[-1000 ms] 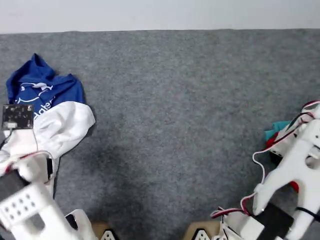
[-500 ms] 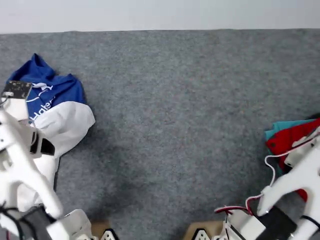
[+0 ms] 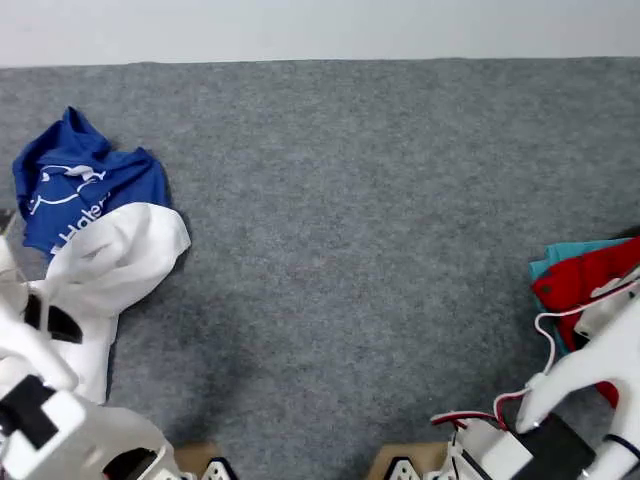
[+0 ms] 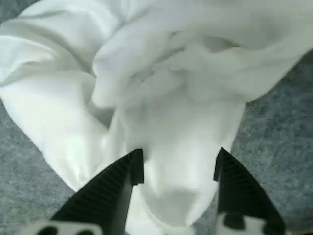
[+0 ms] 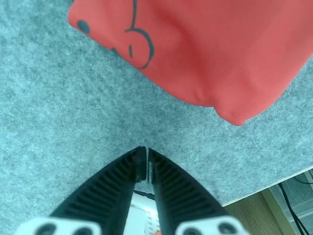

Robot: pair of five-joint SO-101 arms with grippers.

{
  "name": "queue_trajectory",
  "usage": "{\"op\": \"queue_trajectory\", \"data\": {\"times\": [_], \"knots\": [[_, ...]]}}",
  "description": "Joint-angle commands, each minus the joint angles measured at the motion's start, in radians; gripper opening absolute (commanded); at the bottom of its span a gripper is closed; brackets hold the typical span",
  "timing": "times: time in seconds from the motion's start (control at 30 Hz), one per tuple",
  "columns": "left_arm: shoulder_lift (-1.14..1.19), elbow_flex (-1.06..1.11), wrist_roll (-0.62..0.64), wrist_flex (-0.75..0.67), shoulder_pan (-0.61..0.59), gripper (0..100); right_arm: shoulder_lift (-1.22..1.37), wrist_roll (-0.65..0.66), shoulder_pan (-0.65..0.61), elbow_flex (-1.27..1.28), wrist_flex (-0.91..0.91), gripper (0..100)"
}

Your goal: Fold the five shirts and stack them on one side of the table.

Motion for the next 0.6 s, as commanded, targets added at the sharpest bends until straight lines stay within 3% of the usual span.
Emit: {"op": "queue_trajectory", "data": {"times": [0.0,0.17,0.37,0.57], "knots": [[0.028,-0.031,-0.008,-0.021,-0.009,24,-0.039,0.008,0.007,-0.005,0.038,0.9],[0.089,-0.031,-0.003,-0.041,-0.012,22,-0.039,0.008,0.007,-0.005,0.038,0.9],[0.153,-0.030,-0.006,-0.035,0.035,0,-0.041,0.008,0.010,-0.005,0.038,0.9],[0.044,-0.074,-0.005,0.118,0.129,0,-0.041,0.008,0.013,-0.003,0.038,0.9]]}}
